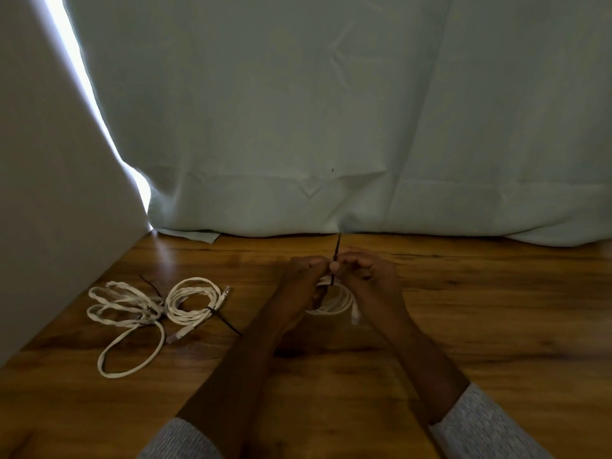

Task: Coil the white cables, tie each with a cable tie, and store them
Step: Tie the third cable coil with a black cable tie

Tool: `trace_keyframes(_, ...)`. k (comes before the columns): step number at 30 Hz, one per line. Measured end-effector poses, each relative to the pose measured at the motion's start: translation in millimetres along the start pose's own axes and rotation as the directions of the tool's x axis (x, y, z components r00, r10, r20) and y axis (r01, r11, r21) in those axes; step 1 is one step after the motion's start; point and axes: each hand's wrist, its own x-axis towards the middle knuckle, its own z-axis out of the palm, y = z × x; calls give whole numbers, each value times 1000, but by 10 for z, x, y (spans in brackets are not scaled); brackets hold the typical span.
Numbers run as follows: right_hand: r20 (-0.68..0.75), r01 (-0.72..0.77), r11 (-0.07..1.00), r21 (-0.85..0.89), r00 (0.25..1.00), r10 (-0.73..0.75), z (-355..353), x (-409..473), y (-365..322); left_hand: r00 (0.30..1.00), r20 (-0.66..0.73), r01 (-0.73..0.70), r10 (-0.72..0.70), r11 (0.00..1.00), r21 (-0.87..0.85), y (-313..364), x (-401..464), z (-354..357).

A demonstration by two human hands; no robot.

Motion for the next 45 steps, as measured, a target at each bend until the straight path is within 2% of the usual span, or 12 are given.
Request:
trace_keyframes(2,-14,-66,991,119,998,68,-12,-1,-22,998,58,-7,5,1000,31,14,-27,-1)
trace_keyframes(5,-36,-75,989,129,996,80,-24,5,-15,995,97,-14,9,998,56,23,-39,11)
trace_keyframes(10,-97,-72,989,131,992,85,-62,24,26,998,17,-62,62,998,1,6,1,75)
trace_keyframes(13,-98,-103,983,153,988,118,-115,43,40,994,5,-108,108,994,25,2,3,122)
trace_keyframes(19,-35,-248,928,278,963,268,-130,60,26,998,54,-41,43,999,-23,-11,-35,101)
trace_keyframes(25,120,-397,825,403,916,382,-161,75,23,993,118,-1,15,993,-116,-44,-44,48)
trace_keyframes(32,0,-286,818,499,944,330,-171,85,10,985,173,15,23,977,-213,-16,-77,65)
trace_keyframes(39,-65,-244,766,595,935,348,-174,96,9,989,149,30,6,971,-237,-29,-72,55)
trace_keyframes(42,-68,-216,773,597,946,317,-172,101,7,986,167,33,9,968,-248,-58,-65,71)
trace_keyframes(45,-29,-202,848,490,968,248,-159,108,21,983,180,32,17,964,-263,-65,-63,79)
